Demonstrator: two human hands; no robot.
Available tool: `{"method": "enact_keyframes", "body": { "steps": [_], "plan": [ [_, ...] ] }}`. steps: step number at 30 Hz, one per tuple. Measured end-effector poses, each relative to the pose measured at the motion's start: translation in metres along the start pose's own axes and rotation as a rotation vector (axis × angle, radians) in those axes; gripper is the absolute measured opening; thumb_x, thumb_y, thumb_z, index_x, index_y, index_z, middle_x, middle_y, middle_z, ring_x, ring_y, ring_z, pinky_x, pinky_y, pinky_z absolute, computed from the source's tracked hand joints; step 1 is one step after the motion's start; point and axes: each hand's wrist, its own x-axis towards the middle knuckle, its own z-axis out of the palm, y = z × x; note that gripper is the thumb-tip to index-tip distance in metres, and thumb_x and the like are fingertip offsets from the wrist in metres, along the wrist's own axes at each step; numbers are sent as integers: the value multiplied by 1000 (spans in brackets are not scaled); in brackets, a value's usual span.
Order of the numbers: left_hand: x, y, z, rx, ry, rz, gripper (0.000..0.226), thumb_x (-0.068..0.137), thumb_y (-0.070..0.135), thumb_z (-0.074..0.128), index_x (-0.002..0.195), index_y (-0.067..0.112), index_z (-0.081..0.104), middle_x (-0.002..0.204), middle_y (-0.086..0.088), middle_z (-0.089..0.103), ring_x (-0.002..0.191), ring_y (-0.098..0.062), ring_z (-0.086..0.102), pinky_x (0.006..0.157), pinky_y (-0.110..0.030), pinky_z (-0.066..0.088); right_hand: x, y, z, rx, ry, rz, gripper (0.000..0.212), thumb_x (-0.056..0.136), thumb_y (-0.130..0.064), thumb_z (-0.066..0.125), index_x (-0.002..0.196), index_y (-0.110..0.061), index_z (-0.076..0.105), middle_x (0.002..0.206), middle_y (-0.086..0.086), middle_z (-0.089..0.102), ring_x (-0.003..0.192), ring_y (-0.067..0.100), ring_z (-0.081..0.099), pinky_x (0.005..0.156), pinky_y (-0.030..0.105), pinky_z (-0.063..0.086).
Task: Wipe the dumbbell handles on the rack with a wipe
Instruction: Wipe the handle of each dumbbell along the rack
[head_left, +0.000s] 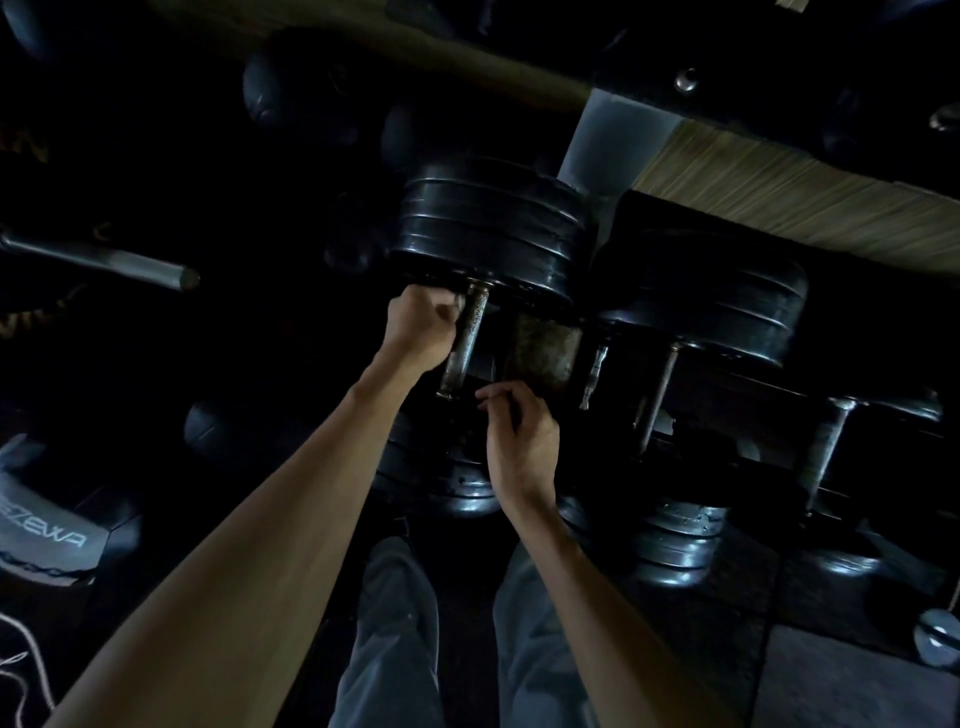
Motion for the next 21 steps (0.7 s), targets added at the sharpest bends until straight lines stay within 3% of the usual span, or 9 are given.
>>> {"method": "enact_keyframes", "body": {
  "steps": [4, 6, 9, 11, 15, 17, 21],
  "plan": [
    [-19, -22, -12, 338, -171, 80, 27, 97, 19, 57, 80, 5, 72, 75, -9, 69, 73, -22, 64, 62, -26, 47, -6, 0, 4, -60, 65, -71, 25, 90, -26, 48, 84, -16, 71, 79, -15, 61, 84, 15, 57, 71, 27, 47],
    [-19, -25, -14, 370, -189, 84, 34, 96, 23, 61, 68, 5, 66, 63, -5, 62, 60, -21, 59, 53, -29, 45, -13, 4, 5, -116, 74, -193, 32, 96, -32, 47, 81, -14, 69, 80, -12, 61, 84, 4, 49, 77, 33, 48],
    [-10, -15, -6, 178, -18, 116, 30, 95, 25, 64, 75, 4, 70, 66, -7, 68, 60, -25, 66, 57, -31, 54, -18, 13, 4, -137, 78, -274, 42, 100, -43, 44, 84, -13, 69, 86, -13, 60, 89, -6, 44, 83, 28, 44],
    [-11, -9, 0, 49, 72, 111, 19, 95, 23, 66, 87, 9, 74, 69, 0, 69, 61, -15, 67, 62, -25, 57, -18, 14, 4, -137, 82, -275, 50, 101, -51, 41, 88, -14, 71, 90, -10, 63, 94, 1, 47, 84, 23, 42],
    [-18, -25, -3, 196, -73, 59, 21, 92, 24, 70, 80, 7, 73, 76, -7, 73, 73, -21, 72, 73, -38, 61, -19, 14, 4, -149, 74, -312, 54, 104, -51, 33, 83, -15, 67, 86, -7, 64, 87, 13, 53, 83, 22, 40],
    [-18, -29, -9, 226, -121, 20, 21, 90, 25, 72, 76, 10, 74, 74, -6, 73, 72, -19, 72, 75, -37, 61, -19, 13, 4, -147, 74, -293, 55, 103, -52, 31, 84, -15, 67, 86, -7, 64, 88, 14, 53, 83, 21, 40],
    [-8, 1, -7, -38, 56, 73, 19, 88, 16, 74, 71, 18, 69, 63, -1, 69, 54, -9, 67, 62, -23, 58, -20, 11, 3, -141, 56, -253, 51, 101, -50, 34, 90, -16, 70, 94, -11, 62, 96, 14, 51, 87, 5, 31]
  ]
}}
